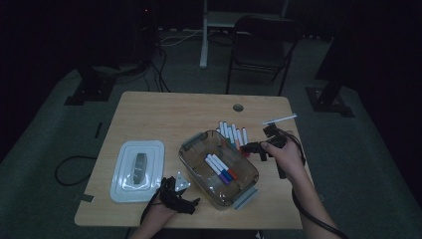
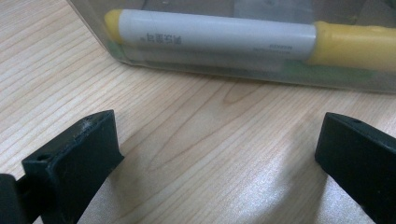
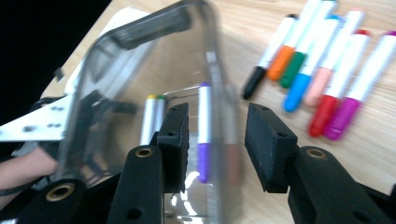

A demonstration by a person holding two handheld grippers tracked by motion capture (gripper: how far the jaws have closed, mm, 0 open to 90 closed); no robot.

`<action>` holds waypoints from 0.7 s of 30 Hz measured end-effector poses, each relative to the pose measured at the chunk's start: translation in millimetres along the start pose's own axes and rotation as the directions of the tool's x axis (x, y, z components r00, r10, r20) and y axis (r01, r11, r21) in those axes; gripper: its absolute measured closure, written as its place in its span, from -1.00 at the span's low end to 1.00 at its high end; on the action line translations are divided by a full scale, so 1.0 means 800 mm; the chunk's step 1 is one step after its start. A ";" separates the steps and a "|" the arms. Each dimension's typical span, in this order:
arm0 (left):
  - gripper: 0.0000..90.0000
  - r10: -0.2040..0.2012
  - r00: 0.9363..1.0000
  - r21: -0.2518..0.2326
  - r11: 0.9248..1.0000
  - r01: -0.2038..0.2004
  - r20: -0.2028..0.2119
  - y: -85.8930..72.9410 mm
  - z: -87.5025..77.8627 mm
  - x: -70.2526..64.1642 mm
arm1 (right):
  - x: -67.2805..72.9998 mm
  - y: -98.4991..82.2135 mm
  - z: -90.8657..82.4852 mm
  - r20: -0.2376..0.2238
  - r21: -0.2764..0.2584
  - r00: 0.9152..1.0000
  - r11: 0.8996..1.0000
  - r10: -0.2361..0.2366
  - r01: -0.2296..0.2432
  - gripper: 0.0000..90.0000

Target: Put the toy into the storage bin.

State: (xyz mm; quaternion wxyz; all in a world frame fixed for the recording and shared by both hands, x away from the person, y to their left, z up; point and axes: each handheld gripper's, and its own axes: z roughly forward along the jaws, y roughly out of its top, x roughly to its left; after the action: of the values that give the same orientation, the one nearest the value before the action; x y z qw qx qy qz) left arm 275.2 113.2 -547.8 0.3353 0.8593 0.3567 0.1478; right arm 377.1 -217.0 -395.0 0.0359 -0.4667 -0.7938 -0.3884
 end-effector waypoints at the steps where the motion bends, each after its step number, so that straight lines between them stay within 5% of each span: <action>1: -0.99 0.000 1.000 0.000 1.000 0.000 0.000 0.000 0.000 0.000 | 0.000 0.000 0.000 0.000 0.000 1.000 1.000 0.000 0.000 0.33; 11: -0.99 -0.001 1.000 -0.001 1.000 0.001 0.000 0.000 0.000 0.000 | -0.065 -0.010 0.022 0.090 -0.005 0.990 0.994 0.107 -0.107 0.35; 21: -0.99 0.000 1.000 -0.001 1.000 0.000 0.000 0.000 0.000 0.000 | -0.114 -0.009 0.067 0.193 -0.020 0.965 0.984 0.175 -0.175 0.40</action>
State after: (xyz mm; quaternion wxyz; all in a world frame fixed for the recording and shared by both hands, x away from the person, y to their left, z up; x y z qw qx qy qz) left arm 275.2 113.2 -547.8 0.3357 0.8591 0.3569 0.1479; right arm 439.2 -249.2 -475.1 -0.0082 -0.5707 -0.7485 -0.3376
